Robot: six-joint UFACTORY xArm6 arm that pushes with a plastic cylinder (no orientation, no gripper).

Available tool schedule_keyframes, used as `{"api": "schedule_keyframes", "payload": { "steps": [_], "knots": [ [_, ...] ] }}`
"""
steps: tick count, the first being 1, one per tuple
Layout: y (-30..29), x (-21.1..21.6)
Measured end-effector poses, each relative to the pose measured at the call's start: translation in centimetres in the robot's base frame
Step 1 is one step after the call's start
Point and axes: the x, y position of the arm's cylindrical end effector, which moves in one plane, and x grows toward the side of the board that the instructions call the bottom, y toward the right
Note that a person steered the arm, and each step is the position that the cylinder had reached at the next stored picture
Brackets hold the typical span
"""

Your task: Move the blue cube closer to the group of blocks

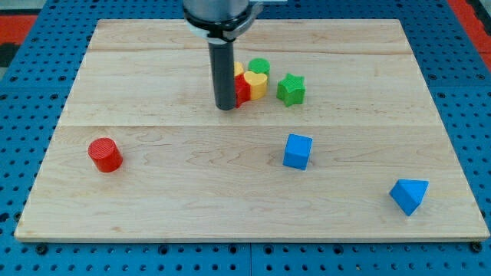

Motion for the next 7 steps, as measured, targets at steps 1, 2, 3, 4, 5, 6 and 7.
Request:
{"api": "schedule_keyframes", "payload": {
  "steps": [1,2,3,4,5,6,7],
  "knots": [
    [-0.1,0.3],
    [2.9,6.0],
    [6.5,7.8],
    [3.7,9.8],
    [6.6,14.1],
    [10.6,14.8],
    [7.9,11.6]
  ]
}}
